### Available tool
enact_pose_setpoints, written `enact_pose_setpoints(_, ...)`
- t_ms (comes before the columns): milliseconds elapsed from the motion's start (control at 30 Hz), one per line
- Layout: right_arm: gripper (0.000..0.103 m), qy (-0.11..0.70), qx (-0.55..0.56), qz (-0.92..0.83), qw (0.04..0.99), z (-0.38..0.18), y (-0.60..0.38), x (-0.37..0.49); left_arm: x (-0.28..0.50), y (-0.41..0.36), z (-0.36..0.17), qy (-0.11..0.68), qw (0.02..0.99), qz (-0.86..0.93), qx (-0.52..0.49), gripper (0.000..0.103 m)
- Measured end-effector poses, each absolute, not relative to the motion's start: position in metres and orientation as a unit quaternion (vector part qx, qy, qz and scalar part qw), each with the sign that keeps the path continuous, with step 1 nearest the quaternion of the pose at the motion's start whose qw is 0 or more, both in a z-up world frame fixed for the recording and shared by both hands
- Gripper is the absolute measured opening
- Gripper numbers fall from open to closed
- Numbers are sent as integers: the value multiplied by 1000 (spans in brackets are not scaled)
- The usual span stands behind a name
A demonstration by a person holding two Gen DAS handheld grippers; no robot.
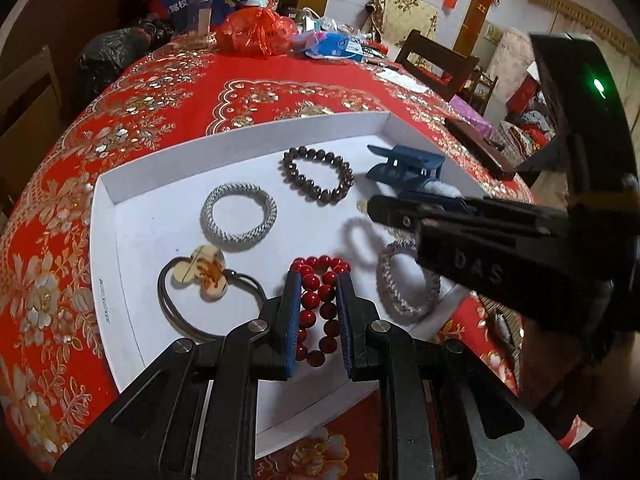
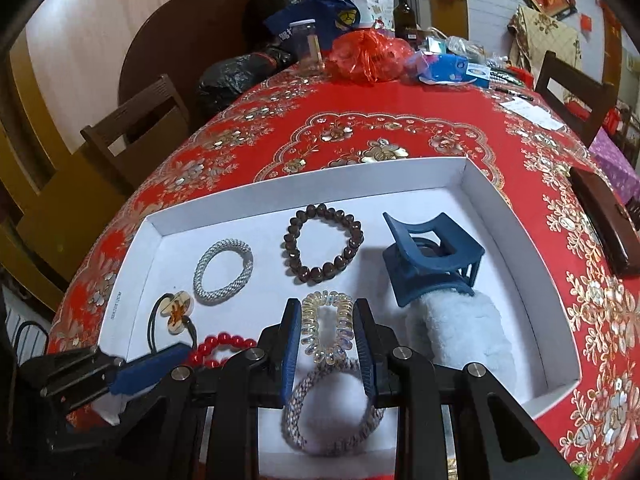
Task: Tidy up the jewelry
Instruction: 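Carry both items over the box and open both tools to release them, then withdraw both tools from the box toward the gold watch and green bracelet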
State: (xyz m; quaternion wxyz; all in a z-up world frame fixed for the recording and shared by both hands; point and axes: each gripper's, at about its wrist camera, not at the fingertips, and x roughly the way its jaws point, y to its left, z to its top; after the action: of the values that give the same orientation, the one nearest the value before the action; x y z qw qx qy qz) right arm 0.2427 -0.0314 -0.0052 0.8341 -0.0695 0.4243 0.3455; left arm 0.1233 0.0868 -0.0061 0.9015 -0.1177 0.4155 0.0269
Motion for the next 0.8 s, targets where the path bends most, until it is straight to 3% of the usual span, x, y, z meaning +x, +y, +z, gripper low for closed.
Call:
enact_pose_setpoints(133, 31, 411, -66, 351, 839, -1, -26, 242, 120, 84, -5, 413, 904, 30, -102, 19)
enact_pose_setpoints(300, 35, 401, -67, 359, 840, 4, -23, 237, 112, 86, 1, 399, 910, 39, -106, 40)
enact_pose_setpoints(800, 45, 380, -74, 354, 852, 10, -22, 233, 103, 97, 5, 395, 908, 49, -129, 41)
